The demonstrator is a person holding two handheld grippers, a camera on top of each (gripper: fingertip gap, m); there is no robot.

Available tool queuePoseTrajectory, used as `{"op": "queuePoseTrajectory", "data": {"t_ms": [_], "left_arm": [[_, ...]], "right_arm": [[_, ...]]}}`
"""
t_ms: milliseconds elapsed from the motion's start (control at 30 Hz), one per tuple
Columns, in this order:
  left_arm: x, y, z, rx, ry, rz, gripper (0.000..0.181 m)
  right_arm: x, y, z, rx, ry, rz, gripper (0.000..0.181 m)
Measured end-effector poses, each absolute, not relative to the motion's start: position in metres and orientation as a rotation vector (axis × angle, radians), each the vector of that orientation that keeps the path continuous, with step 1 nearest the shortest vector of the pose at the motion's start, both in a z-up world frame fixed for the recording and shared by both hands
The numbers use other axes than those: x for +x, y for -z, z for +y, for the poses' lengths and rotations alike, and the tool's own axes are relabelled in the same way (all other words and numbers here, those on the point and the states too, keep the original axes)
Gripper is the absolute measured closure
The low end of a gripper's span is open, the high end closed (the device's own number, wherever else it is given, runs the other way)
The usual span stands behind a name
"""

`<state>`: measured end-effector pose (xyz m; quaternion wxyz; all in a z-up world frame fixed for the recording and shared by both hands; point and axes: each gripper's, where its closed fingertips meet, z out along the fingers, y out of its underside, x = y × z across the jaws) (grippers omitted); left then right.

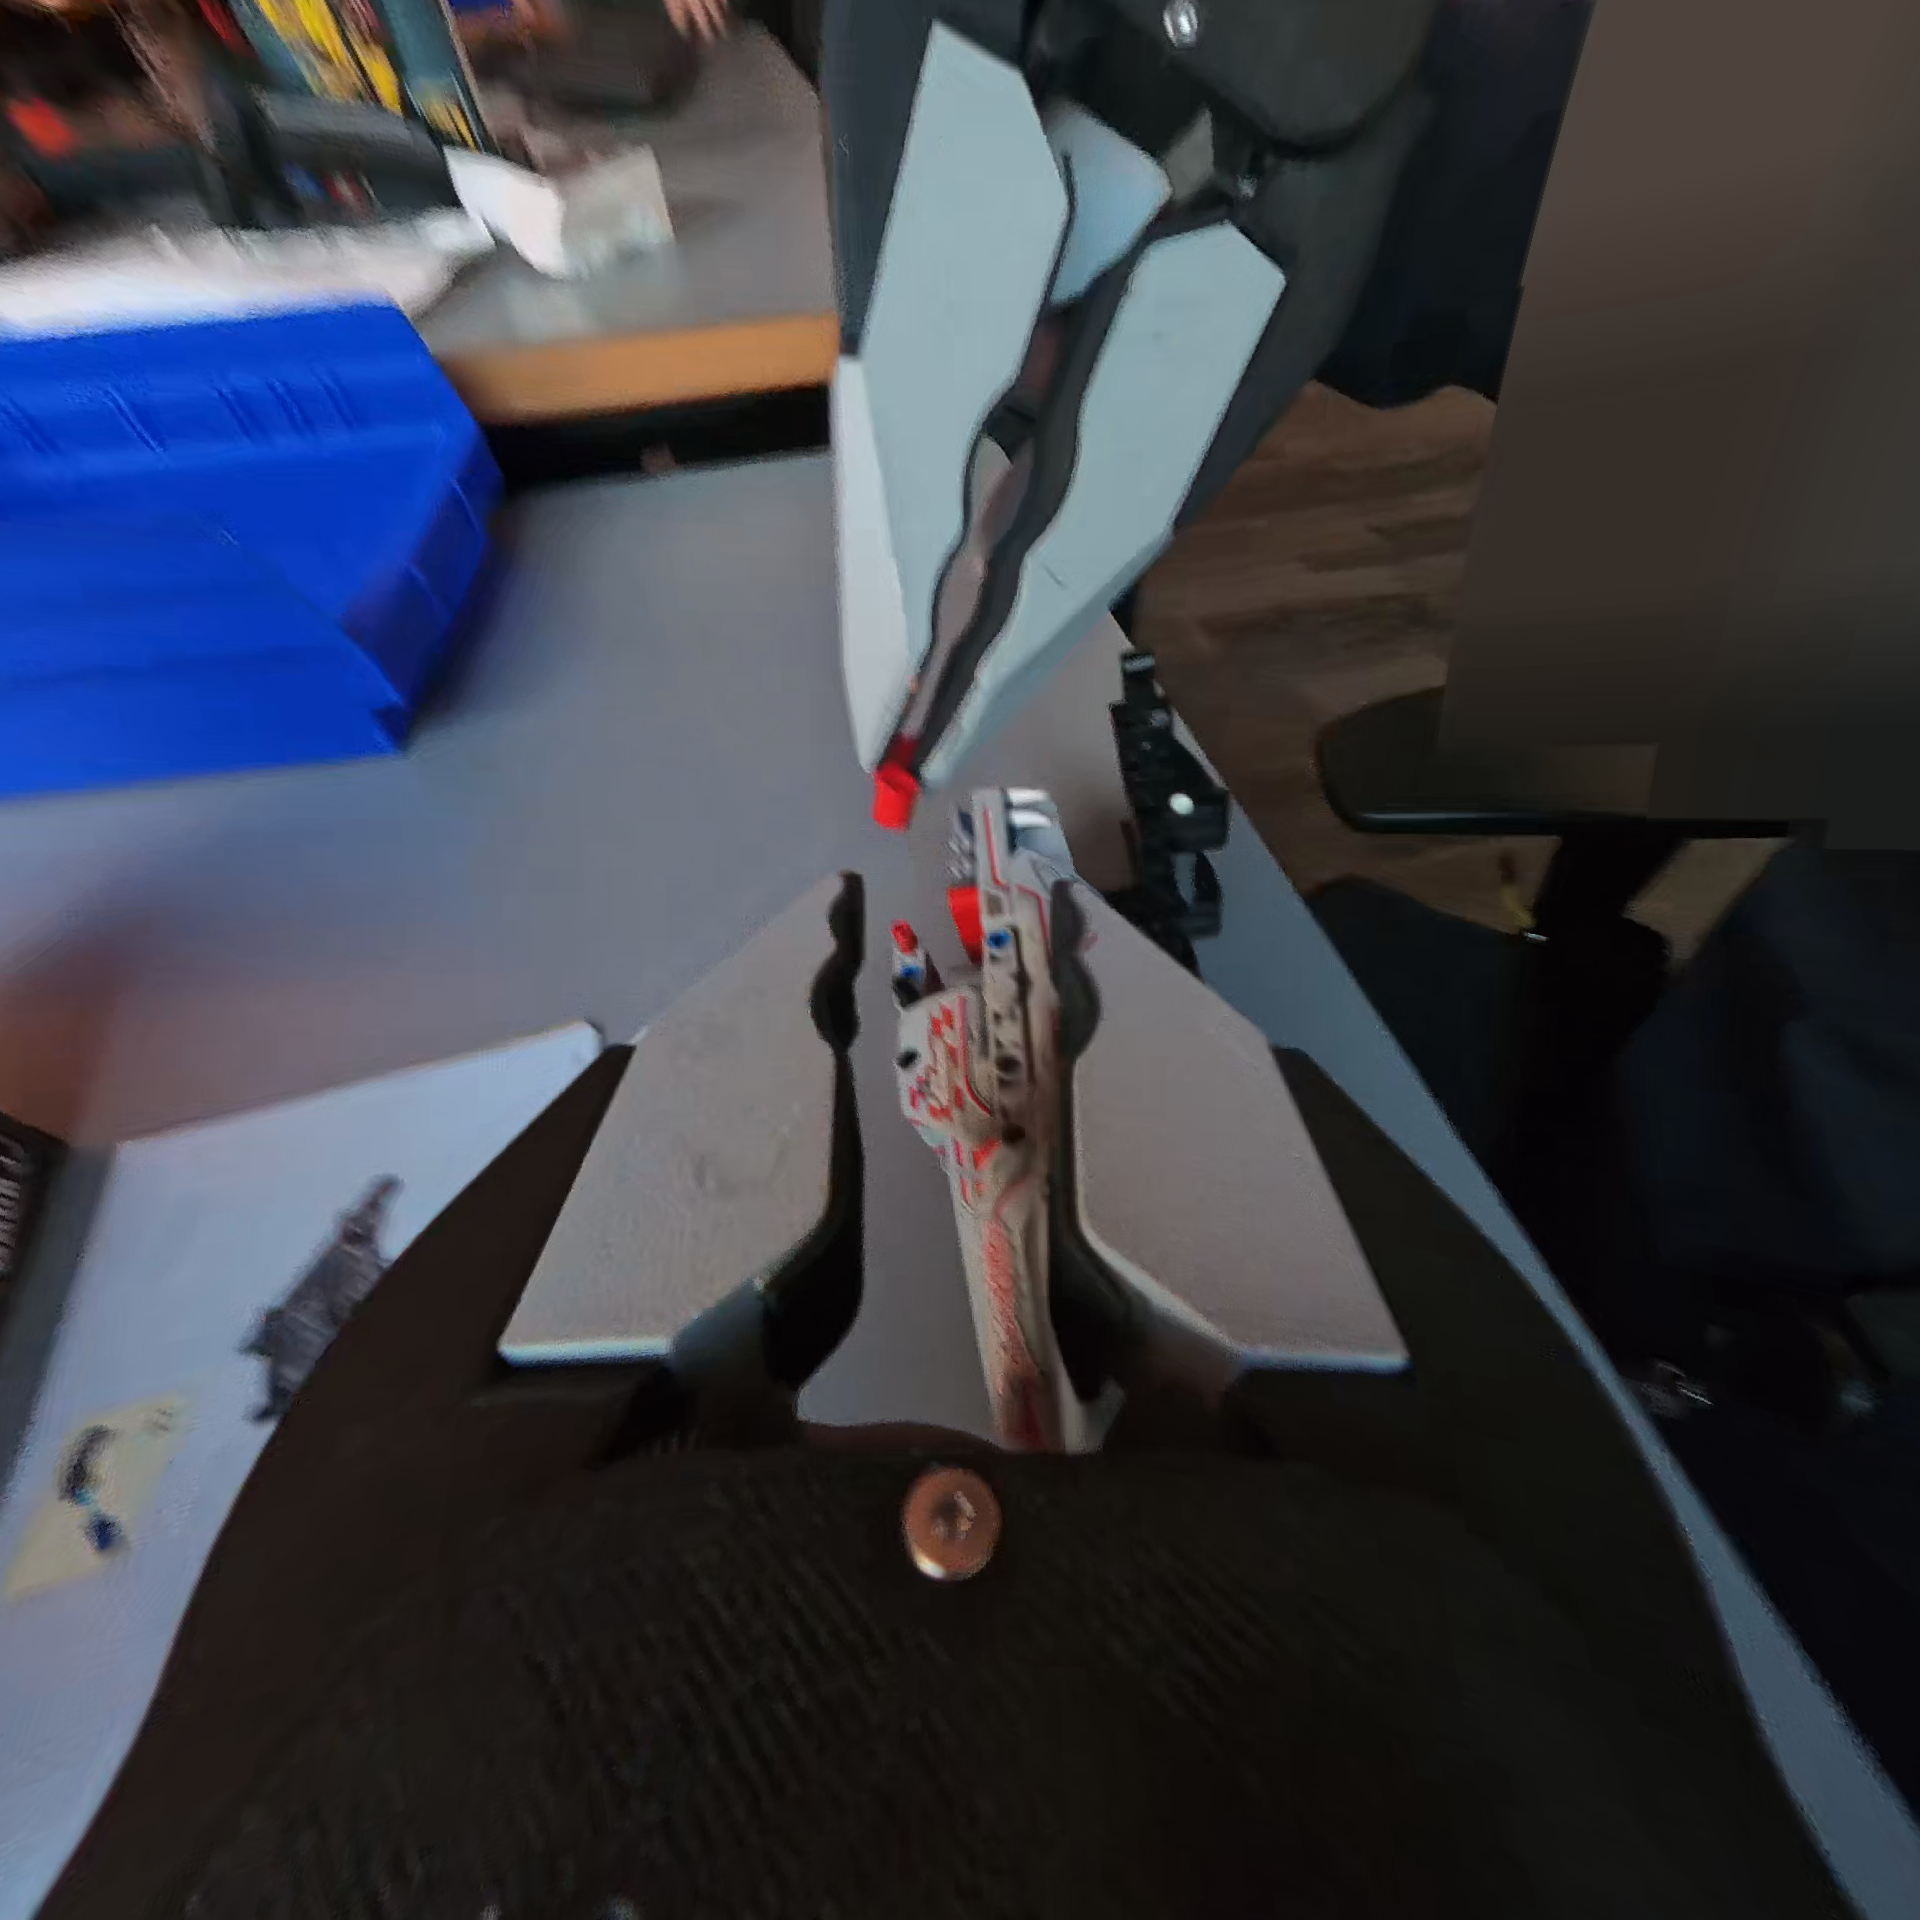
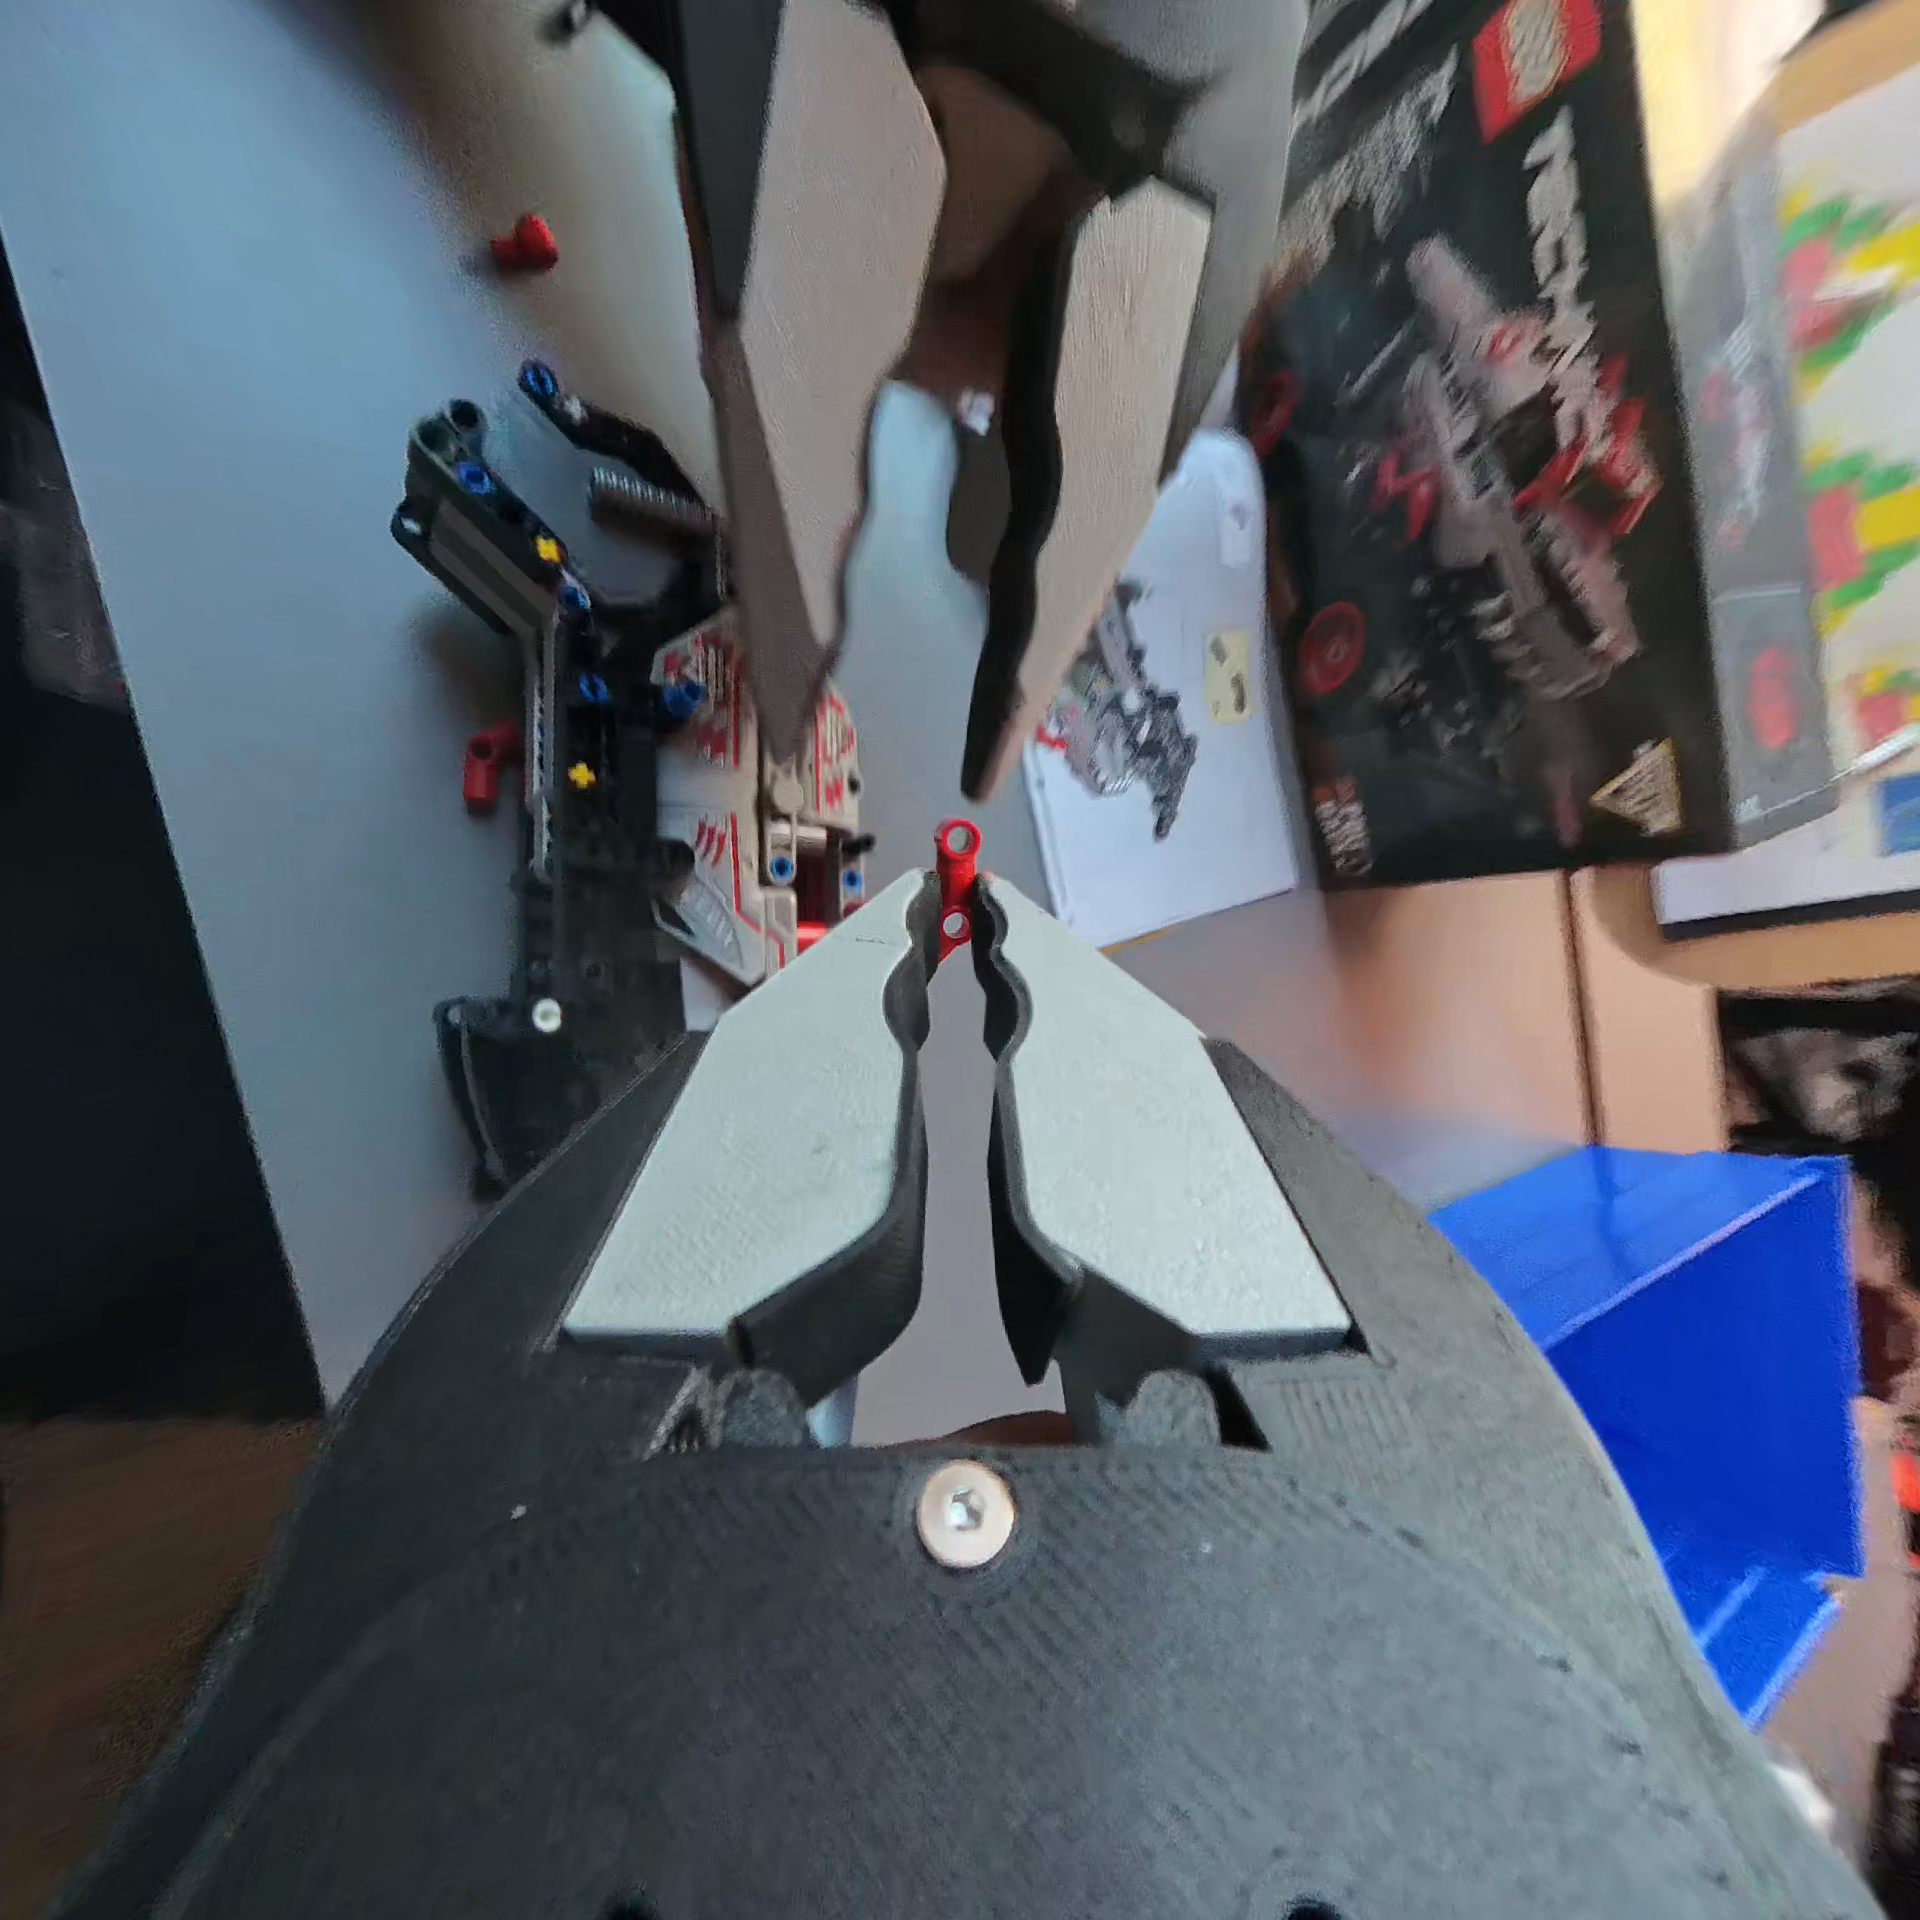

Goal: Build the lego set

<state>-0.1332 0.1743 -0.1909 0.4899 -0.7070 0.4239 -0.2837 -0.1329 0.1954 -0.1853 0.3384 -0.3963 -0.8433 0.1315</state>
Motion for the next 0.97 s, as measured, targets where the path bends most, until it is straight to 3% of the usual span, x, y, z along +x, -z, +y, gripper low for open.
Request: {"op": "queuePoseTrajectory", "data": {"t_ms": [67, 200, 300, 667, 833, 967], "left_arm": [[-0.135, 0.201, 0.162, -1.835, 0.808, 1.041, 0.127], [-0.14, 0.215, 0.148, -1.939, 0.749, 1.106, 0.101], [-0.14, 0.236, 0.144, -2.011, 0.623, 1.2, 0.092], [-0.144, 0.236, 0.143, -2.001, 0.756, 1.183, 0.11], [-0.174, 0.221, 0.155, -2.005, 0.787, 1.013, 0.13], [-0.195, 0.241, 0.176, -2.125, 0.616, 0.937, 0.138]], "right_arm": [[-0.129, 0.191, 0.202, -1.124, -0.396, -2.244, 0.178], [-0.13, 0.205, 0.199, -1.209, -0.451, -2.345, 0.178], [-0.134, 0.214, 0.198, -1.234, -0.475, -2.385, 0.178], [-0.137, 0.226, 0.213, -1.339, -0.548, -2.426, 0.181], [-0.14, 0.231, 0.231, -1.412, -0.669, -2.315, 0.181], [-0.155, 0.257, 0.222, -1.477, -0.77, -2.329, 0.162]]}}
